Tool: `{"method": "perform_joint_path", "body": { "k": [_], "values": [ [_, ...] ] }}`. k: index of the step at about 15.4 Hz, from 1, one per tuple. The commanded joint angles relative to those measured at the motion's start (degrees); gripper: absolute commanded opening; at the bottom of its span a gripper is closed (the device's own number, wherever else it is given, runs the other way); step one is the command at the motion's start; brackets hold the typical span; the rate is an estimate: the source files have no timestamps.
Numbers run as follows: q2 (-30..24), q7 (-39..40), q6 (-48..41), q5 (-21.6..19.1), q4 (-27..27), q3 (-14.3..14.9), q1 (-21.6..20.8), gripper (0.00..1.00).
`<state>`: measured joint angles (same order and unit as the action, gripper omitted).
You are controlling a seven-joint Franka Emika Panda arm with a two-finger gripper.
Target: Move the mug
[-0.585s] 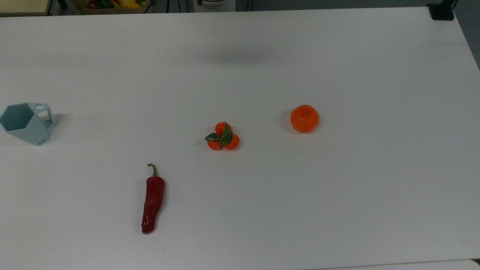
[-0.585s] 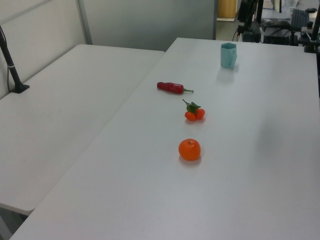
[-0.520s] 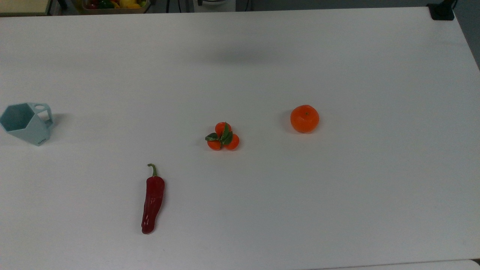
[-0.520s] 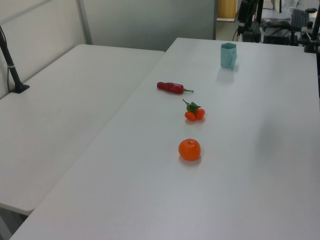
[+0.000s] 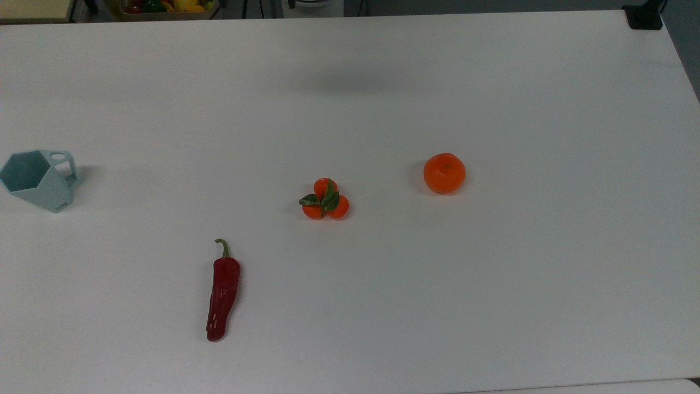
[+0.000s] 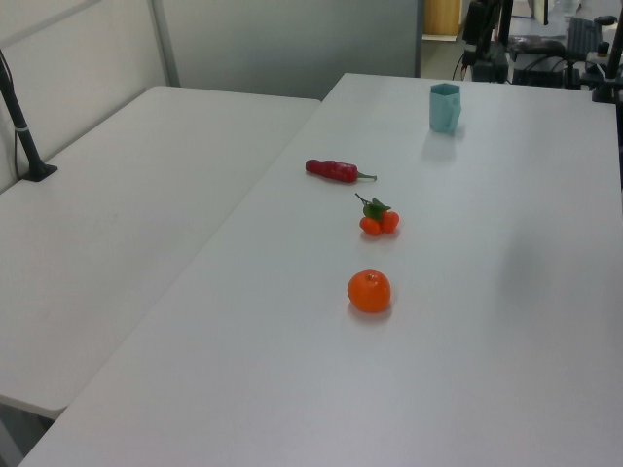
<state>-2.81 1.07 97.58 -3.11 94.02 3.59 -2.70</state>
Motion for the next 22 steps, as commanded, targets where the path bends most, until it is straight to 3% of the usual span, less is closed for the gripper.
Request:
{"method": "perform_joint_path", "body": {
  "k": [1, 11, 17, 22],
  "values": [
    [-1.76, 0.69, 0.94, -0.06, 2.31, 0.98, -1.00, 1.00],
    [-0.36, 0.78, 0.77, -0.23, 2.13, 0.98, 0.76, 1.00],
    [2.35, -10.45, 0.41, 0.03, -0.66, 1.33, 5.23, 1.00],
    [8.60, -14.51, 3.04, -0.06, -3.58, 5.18, 8.93, 1.00]
  ]
}}
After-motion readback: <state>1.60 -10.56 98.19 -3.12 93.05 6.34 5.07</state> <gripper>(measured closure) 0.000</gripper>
